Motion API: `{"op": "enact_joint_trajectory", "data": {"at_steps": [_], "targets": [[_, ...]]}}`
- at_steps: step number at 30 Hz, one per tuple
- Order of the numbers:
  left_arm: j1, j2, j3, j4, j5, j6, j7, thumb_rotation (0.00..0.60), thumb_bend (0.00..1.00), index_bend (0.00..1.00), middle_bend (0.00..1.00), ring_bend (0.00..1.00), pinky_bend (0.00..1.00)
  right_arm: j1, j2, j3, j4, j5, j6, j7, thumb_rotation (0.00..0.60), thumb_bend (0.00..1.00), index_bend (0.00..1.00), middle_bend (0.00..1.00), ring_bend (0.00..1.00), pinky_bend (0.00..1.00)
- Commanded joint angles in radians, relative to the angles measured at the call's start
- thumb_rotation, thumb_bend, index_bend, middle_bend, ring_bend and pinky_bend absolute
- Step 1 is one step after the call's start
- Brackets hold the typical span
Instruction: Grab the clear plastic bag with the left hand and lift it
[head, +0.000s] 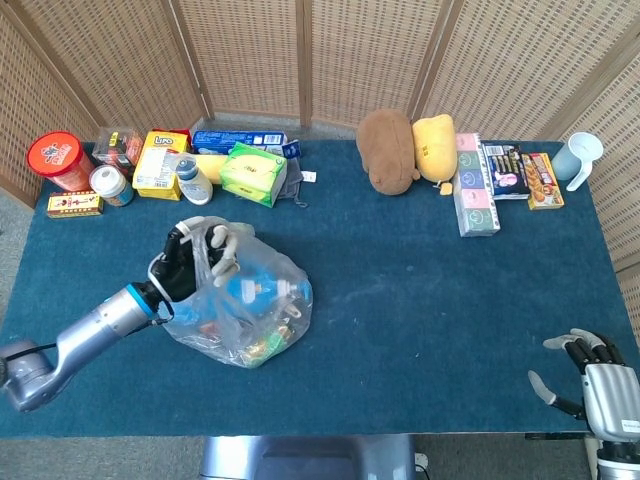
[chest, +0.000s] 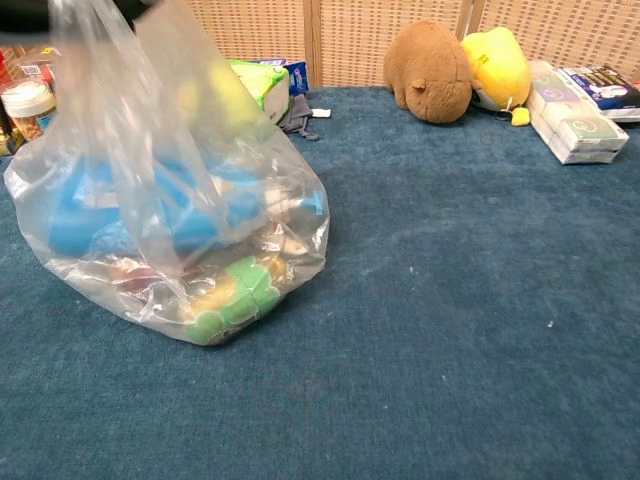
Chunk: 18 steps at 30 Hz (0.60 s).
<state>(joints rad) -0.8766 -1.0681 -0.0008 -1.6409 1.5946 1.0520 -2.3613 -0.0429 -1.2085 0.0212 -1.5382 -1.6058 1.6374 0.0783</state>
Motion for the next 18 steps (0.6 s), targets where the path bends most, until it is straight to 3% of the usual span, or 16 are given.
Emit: {"op": "enact_joint_trajectory", "data": {"at_steps": [1,9,18], "targets": [[0.027,0.068,-0.02,-0.066,-0.013,0.033,0.022,0.226,0.62,0.67,0.65,0.74,0.74,0.003,-0.001,0.0,-0.001,-0.003,-0.004,-0.001,0.118,0.33,0.38,0.39,0.25,0.18],[0.036,0.193,-0.071,-0.157,0.005,0.084,0.015,0.264,0.64,0.67,0.65,0.74,0.74,0.009,-0.005,0.0,-0.01,-0.015,-0.005,-0.005,0.12,0.33,0.38,0.39,0.25,0.18],[0.006,0.345,-0.158,-0.263,-0.023,0.062,0.01,0.304,0.64,0.67,0.65,0.74,0.75,0.005,-0.011,-0.001,-0.009,-0.02,0.008,0.002,0.12,0.33,0.38,0.39,0.25,0.18]]}}
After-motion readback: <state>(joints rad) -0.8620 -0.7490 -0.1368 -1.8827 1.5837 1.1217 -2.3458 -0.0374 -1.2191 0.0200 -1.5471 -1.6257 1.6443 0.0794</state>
